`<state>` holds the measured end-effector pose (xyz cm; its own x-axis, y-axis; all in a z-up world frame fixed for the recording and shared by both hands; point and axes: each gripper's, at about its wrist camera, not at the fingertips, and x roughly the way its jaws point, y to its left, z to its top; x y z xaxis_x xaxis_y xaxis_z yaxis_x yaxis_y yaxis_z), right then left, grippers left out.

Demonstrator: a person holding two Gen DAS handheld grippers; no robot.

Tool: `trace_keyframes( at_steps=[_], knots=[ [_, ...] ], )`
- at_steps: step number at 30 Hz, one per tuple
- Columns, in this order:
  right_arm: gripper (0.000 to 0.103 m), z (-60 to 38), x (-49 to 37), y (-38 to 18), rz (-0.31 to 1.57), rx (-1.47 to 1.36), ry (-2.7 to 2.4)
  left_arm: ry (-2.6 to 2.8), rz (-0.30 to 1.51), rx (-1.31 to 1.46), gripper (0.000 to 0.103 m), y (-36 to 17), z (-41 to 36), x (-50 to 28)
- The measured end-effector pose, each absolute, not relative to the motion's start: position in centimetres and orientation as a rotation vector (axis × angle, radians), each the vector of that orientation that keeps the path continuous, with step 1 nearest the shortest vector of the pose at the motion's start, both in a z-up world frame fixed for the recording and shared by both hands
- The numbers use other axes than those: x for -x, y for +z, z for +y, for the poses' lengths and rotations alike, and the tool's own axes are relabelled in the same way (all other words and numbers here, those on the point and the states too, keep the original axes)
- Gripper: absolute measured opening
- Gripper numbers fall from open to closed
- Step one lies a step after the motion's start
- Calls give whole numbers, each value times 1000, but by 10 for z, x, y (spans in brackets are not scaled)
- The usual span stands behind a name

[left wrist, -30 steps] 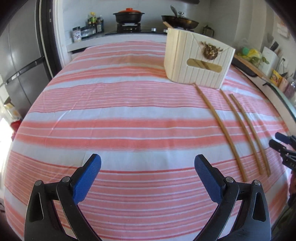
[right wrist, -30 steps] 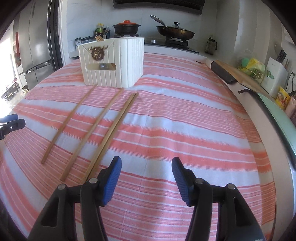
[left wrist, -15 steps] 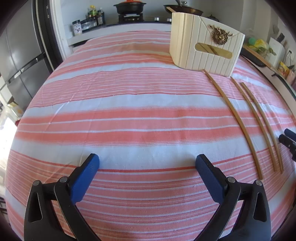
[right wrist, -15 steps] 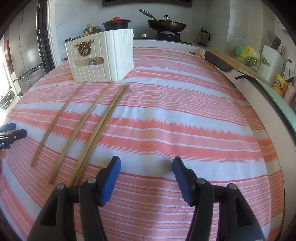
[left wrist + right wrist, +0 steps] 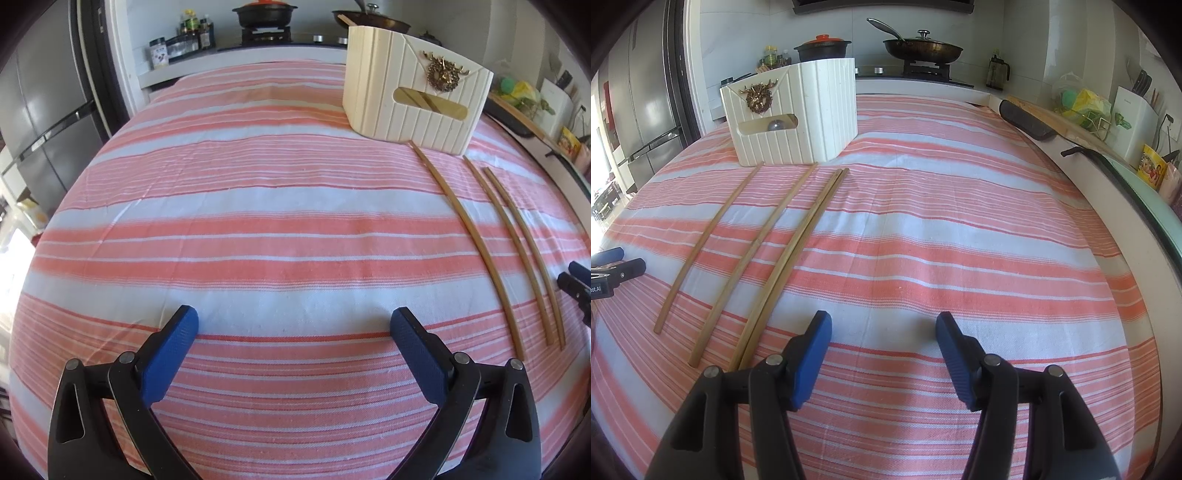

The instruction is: Organize utensils

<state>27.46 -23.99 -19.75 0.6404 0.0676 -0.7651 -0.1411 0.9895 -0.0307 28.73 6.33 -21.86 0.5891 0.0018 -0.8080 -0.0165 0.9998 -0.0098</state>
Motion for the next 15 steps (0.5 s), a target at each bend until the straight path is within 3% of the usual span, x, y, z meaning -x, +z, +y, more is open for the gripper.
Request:
trace_keyframes(
  at_steps=[15],
  knots=[
    [60, -240, -275, -198, 868, 89, 120, 9, 940, 22, 103, -218, 65, -287]
  ],
)
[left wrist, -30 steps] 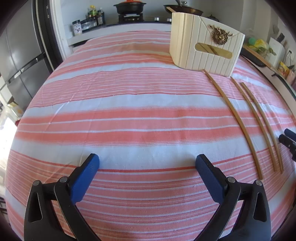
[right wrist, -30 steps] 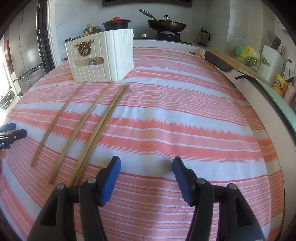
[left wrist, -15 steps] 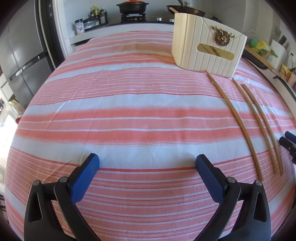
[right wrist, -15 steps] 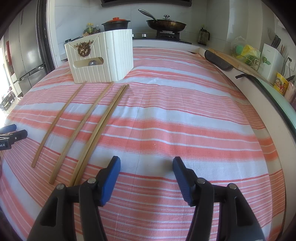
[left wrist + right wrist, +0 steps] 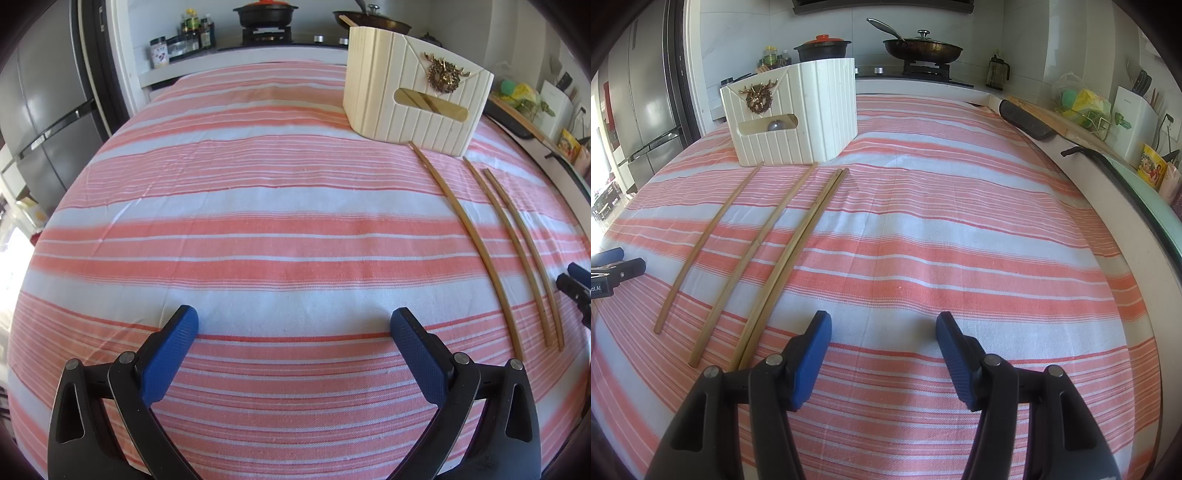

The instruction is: Organize utensils

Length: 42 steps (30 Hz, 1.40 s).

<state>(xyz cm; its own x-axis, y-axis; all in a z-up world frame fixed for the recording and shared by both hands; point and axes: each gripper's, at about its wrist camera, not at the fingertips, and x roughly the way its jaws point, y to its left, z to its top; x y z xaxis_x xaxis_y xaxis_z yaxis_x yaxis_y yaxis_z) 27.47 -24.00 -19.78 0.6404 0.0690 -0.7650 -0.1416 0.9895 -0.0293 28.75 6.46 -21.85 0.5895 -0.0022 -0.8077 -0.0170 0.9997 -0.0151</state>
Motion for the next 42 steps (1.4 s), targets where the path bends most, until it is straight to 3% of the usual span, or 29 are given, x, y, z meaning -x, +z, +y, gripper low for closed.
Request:
trace_keyframes(
  at_steps=[20, 25, 35, 41, 42],
  knots=[
    [60, -240, -275, -198, 868, 88, 121, -7, 965, 11, 103, -218, 64, -286],
    [60, -240, -275, -198, 868, 91, 120, -107, 941, 183, 102, -205, 64, -289],
    [60, -240, -275, -198, 867, 90, 121, -198, 952, 8, 101, -189, -23, -364],
    [60, -240, -275, -198, 867, 89, 122, -153, 970, -68, 69, -206, -39, -380],
    [60, -240, -275, -197, 867, 89, 122, -165, 959, -66, 56, -205, -38, -376]
  ],
)
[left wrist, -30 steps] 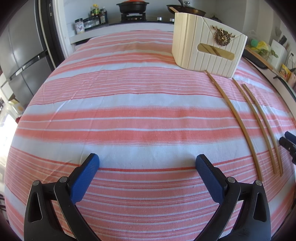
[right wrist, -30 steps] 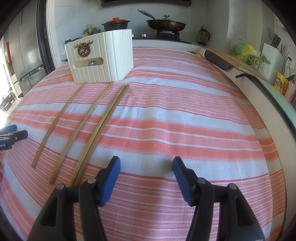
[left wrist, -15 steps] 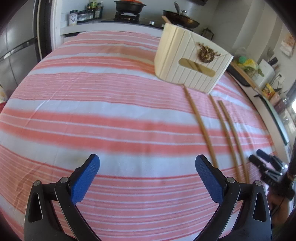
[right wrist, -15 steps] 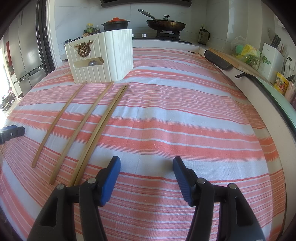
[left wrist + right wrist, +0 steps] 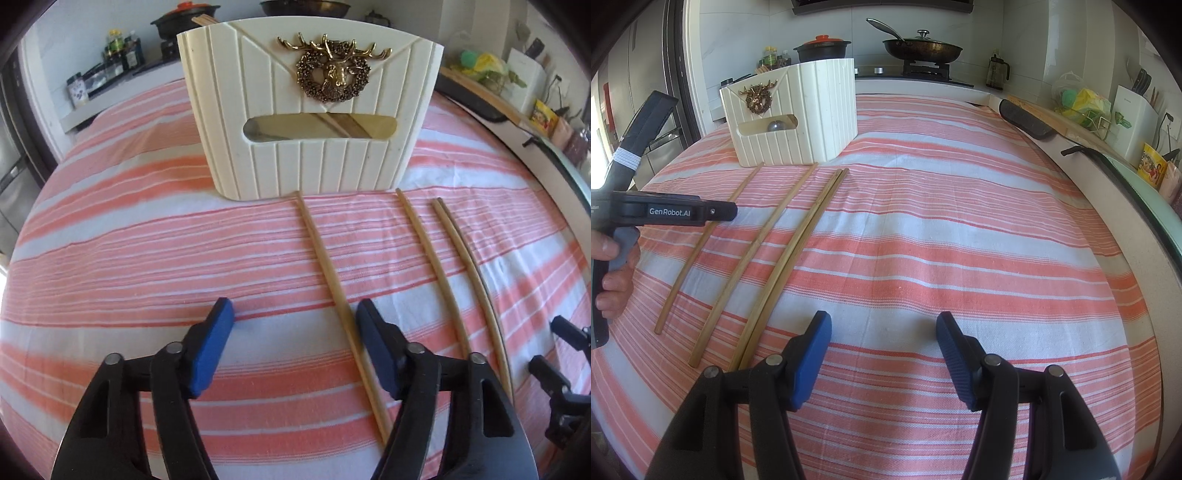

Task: Organize utensils
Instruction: 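Move the left tool over a chopstick while the right tool moves over another chopstick, then close the left tool on a chopstick while the right tool grasps another chopstick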

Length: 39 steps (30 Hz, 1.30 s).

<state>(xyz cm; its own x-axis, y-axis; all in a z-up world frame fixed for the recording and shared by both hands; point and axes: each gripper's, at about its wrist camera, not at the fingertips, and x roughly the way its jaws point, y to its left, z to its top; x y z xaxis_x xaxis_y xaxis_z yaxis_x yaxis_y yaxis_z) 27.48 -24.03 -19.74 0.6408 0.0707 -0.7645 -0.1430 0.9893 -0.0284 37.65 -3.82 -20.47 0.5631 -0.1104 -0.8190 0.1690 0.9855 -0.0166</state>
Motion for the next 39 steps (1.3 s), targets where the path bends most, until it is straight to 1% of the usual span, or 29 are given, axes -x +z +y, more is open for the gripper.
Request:
trace_keyframes(
  at_steps=[1, 3, 5, 6, 12, 15, 17, 18, 19, 20, 21, 22, 24, 26, 28, 29, 34, 39],
  knots=[
    [60, -241, -275, -197, 867, 89, 122, -174, 948, -69, 37, -204, -38, -372],
    [60, -240, -275, -198, 868, 90, 122, -191, 938, -78, 18, -203, -37, -362],
    [60, -240, -275, -197, 867, 89, 122, -197, 934, -73, 13, -202, -32, -348],
    [60, -240, -274, -197, 867, 90, 122, -200, 937, -68, 7, -202, -29, -341],
    [60, -242, -275, -198, 868, 78, 127, -228, 952, -97, 6, -201, 8, -285],
    [60, -244, -277, -196, 879, 40, 120, -272, 973, -112, 7, -200, 25, -276],
    [62, -244, -284, -193, 913, -29, 114, -272, 977, -102, 10, -199, 27, -274],
    [62, -240, -288, -190, 923, -67, 134, -270, 976, -94, 19, -199, 28, -272],
    [62, -235, -291, -186, 920, -82, 155, -267, 970, -86, 31, -199, 29, -270],
    [62, -227, -293, -183, 911, -72, 165, -259, 963, -83, 37, -199, 29, -270],
    [62, -218, -296, -181, 901, -42, 161, -245, 955, -87, 48, -199, 28, -268],
    [60, -210, -300, -181, 898, -9, 150, -232, 949, -94, 51, -200, 28, -268],
    [60, -199, -307, -186, 917, 37, 131, -219, 944, -102, 53, -201, 30, -267],
    [59, -195, -312, -192, 926, 51, 117, -213, 935, -96, 57, -202, 32, -264],
    [58, -195, -313, -191, 921, 56, 97, -211, 928, -86, 65, -204, 36, -262],
    [58, -195, -313, -191, 920, 61, 95, -210, 920, -84, 65, -205, 37, -260],
    [58, -197, -318, -192, 920, 54, 90, -199, 910, -82, 77, -207, 38, -261],
    [58, -193, -329, -191, 921, 91, 122, -188, 911, -74, 81, -207, 40, -263]
  ],
)
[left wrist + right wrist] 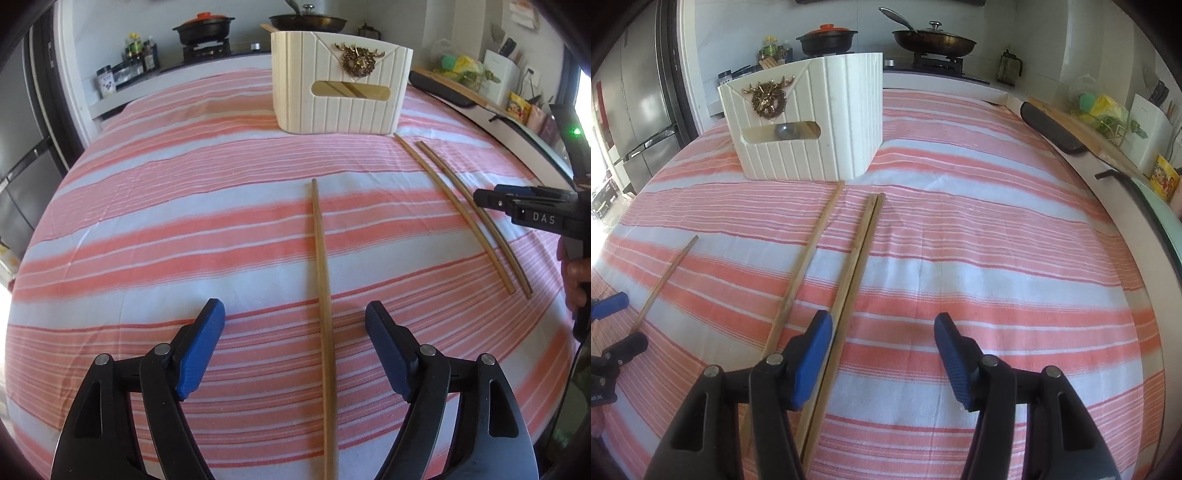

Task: Organize utensils
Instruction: 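Close the left tool on a chopstick while the right tool grasps another chopstick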

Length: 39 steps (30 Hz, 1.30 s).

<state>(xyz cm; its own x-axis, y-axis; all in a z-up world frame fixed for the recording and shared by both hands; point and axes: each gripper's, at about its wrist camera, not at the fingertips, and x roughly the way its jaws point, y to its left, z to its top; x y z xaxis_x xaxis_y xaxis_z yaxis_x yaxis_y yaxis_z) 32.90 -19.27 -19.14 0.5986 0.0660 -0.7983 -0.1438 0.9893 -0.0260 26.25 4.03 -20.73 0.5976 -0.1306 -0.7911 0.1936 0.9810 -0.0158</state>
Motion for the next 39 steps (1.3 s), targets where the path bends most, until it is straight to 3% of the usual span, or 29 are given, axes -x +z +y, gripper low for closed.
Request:
trace_keyframes(
  at_steps=[8, 13, 16, 35, 36, 38, 39],
  knots=[
    [57, -206, -344, -194, 957, 32, 111, -178, 917, -72, 89, -209, 42, -263],
    [57, -200, -332, -198, 930, 150, 80, -176, 918, -77, 91, -210, 41, -263],
    [47, -204, -324, -188, 908, 89, 73, -177, 918, -74, 92, -210, 42, -263],
    [47, -183, -356, -197, 1029, 160, 141, -177, 922, -78, 96, -211, 43, -263],
    [44, -184, -355, -197, 1027, 154, 143, -162, 921, -80, 96, -211, 43, -262],
    [17, -181, -345, -196, 1014, 170, 147, -135, 920, -75, 91, -210, 45, -259],
    [10, -179, -338, -196, 1013, 185, 157, -131, 919, -74, 85, -209, 46, -257]
  ],
)
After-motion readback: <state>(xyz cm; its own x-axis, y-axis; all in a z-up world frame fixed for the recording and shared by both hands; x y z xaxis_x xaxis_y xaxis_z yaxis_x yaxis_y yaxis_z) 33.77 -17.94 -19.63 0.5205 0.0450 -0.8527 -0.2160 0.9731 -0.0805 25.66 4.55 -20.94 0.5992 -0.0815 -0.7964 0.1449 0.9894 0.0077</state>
